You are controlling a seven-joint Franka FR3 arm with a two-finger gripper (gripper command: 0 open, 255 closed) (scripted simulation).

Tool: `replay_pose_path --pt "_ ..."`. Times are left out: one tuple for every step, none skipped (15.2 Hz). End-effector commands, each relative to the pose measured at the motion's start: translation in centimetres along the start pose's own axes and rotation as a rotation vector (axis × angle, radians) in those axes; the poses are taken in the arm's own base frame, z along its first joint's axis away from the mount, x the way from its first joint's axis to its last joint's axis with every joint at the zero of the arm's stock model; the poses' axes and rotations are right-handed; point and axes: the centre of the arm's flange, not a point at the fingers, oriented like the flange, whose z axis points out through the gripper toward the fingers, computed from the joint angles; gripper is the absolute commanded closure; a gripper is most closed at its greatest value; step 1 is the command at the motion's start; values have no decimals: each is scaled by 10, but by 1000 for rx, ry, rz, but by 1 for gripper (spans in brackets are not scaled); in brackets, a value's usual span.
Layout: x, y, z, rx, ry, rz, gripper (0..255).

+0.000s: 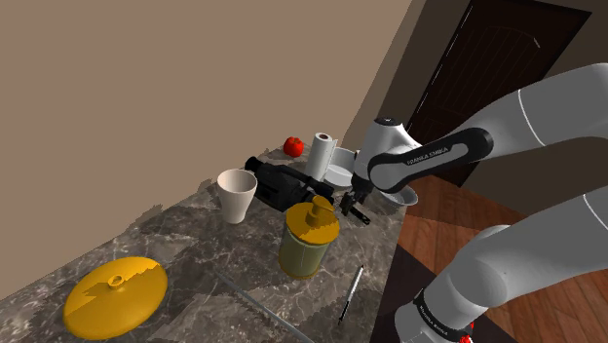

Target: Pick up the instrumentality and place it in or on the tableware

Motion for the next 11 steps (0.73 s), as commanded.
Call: replay_pose_path --pt "0 0 1 0 1 0 0" --pt "0 0 1 0 1 0 0" --pt "0 0 1 0 1 0 0" --pt "0 0 1 0 1 0 0" --pt "0 0 1 0 1 0 0" --pt "0 0 1 0 1 0 255" --pt "0 0 1 0 1 0 255" --pt "0 0 1 0 1 0 255" --pt "0 0 1 0 1 0 255" --pt "0 0 1 0 1 0 255" --pt "0 0 1 0 1 0 255"
